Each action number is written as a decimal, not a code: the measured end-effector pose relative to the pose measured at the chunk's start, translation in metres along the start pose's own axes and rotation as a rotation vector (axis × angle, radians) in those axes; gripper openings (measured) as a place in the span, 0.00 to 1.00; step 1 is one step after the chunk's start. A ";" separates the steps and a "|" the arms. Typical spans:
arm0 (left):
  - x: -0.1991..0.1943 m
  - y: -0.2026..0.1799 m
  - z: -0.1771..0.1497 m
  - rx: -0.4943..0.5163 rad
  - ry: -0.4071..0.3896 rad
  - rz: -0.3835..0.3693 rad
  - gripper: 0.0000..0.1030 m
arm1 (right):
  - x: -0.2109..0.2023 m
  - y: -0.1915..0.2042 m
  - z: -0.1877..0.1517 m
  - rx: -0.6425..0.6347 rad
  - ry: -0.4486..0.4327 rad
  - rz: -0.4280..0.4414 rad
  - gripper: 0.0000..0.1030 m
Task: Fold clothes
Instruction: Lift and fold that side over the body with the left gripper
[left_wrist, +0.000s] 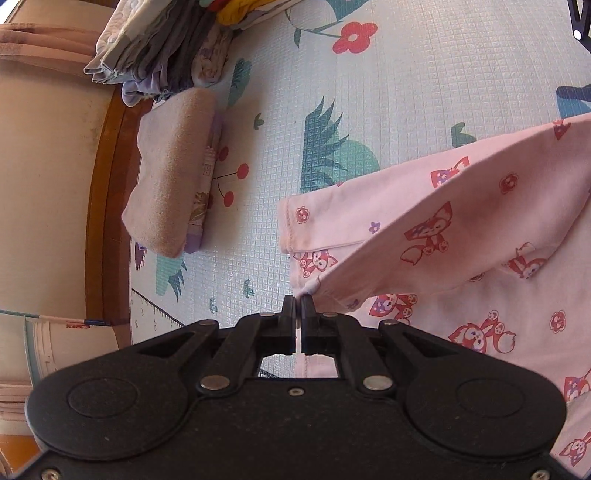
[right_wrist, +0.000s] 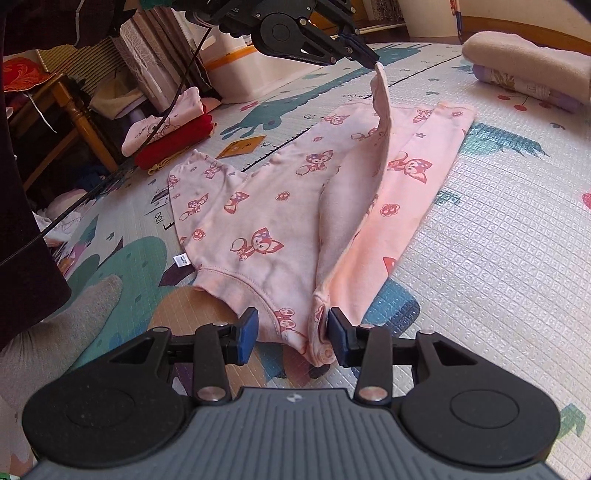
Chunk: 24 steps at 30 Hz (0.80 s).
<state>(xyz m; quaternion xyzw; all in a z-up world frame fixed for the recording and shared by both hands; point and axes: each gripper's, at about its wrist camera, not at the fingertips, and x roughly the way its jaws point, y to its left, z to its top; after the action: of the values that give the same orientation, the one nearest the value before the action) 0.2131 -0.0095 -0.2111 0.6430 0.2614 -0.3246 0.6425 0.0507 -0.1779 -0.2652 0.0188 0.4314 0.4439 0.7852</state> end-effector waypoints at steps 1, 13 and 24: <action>0.003 0.001 0.003 0.015 0.001 -0.013 0.00 | 0.000 -0.003 0.000 0.020 -0.001 0.009 0.42; 0.048 0.006 0.032 0.150 0.018 -0.085 0.00 | 0.000 -0.024 0.001 0.173 -0.012 0.075 0.40; 0.087 0.005 0.054 0.136 0.031 -0.033 0.02 | -0.011 -0.033 0.000 0.242 -0.033 0.068 0.40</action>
<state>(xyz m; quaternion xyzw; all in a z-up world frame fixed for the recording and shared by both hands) 0.2696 -0.0708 -0.2714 0.6858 0.2593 -0.3420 0.5877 0.0701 -0.2060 -0.2714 0.1354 0.4680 0.4146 0.7686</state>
